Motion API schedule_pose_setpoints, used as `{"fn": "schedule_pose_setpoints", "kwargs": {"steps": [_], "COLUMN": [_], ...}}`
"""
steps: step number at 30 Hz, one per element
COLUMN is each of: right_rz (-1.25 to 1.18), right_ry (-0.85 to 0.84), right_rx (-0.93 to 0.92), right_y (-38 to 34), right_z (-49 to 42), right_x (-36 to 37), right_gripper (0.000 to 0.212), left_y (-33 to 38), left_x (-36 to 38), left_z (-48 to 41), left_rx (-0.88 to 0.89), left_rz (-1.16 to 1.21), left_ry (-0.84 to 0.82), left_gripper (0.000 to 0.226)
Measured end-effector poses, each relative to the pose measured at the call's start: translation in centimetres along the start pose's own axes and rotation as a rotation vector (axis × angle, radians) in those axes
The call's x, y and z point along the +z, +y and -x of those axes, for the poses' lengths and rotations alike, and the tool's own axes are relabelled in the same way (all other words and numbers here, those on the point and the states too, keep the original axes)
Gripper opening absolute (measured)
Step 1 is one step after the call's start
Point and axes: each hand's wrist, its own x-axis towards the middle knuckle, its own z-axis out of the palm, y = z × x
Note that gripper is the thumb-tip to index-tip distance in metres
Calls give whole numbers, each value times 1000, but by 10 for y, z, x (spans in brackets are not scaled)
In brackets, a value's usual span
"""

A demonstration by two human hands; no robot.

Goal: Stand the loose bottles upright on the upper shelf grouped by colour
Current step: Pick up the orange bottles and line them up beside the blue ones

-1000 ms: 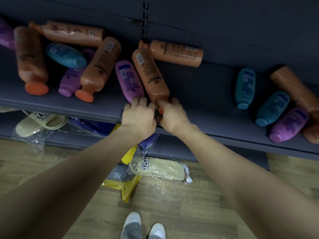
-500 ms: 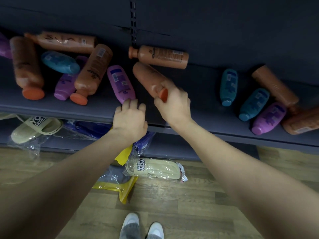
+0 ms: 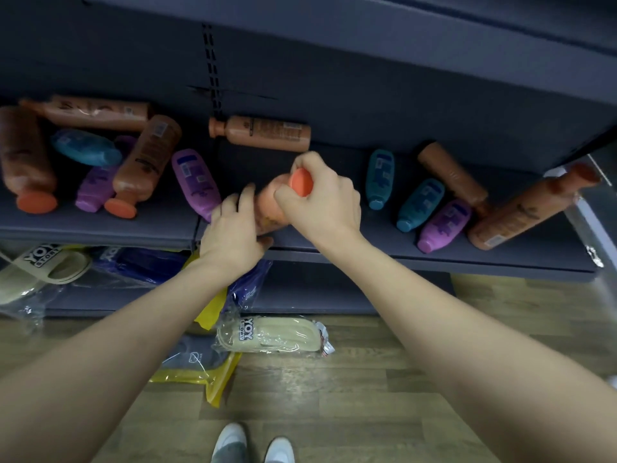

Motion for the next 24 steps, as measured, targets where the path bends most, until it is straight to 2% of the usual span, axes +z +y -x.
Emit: {"fn": "schedule_pose_setpoints", "kwargs": {"steps": [5, 8, 18, 24], "right_rz": [-40, -57, -189, -250], "right_ry": [-28, -40, 30, 100], "right_rx": [15, -39, -144, -228], "right_y": [-9, -15, -51, -84], "right_z": [24, 40, 73, 82], "right_x": [-36, -57, -139, -190], "right_gripper": [19, 18, 25, 27], "left_y": [18, 32, 90, 124], "left_x": [-14, -26, -86, -135], "left_z": [22, 41, 102, 125], "left_rx": [48, 85, 115, 179], "left_rz": [98, 222, 448, 514], "left_ry": [-33, -33, 7, 39], "left_gripper": [92, 95, 67, 65]}}
